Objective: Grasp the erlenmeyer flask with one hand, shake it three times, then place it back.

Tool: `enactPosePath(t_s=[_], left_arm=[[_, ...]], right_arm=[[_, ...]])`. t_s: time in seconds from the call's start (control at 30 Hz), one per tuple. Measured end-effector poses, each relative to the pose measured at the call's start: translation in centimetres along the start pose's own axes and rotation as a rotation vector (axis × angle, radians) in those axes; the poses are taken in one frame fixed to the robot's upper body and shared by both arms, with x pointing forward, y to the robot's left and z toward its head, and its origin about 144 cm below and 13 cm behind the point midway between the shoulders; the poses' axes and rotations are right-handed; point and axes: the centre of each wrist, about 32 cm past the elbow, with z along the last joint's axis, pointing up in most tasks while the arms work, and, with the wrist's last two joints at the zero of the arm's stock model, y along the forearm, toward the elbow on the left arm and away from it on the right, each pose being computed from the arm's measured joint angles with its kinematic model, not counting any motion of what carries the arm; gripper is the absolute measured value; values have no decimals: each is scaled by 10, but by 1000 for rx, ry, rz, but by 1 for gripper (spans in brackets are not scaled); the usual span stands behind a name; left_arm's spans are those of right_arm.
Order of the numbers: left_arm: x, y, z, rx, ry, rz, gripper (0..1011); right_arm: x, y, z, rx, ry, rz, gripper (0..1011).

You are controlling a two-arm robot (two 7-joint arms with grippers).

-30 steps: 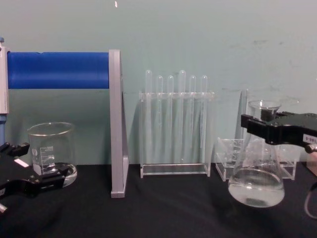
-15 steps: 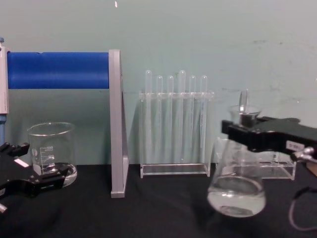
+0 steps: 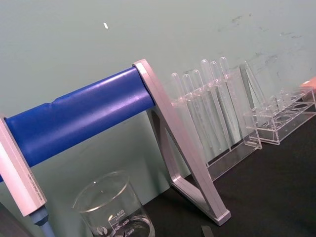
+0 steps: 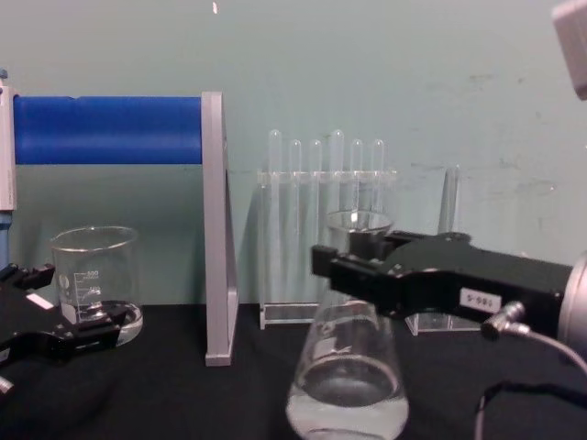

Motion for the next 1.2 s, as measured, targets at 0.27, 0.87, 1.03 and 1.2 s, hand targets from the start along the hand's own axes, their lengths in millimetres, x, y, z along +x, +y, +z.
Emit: enactPosePath(t_s=[0.27,0.87,1.03,1.2], left_arm=[[0,0,0,0,0,0,1001],[0,0,0,0,0,0,1001],[0,0,0,0,0,0,1001],[0,0,0,0,0,0,1001]], right_arm=[[-14,1,-2,8,-4,110,450],[-25,0,-2,32,-14,267,450],[-23,1,-2,39,-12,261,450],[-16,1,-1,44,-2,187,450]])
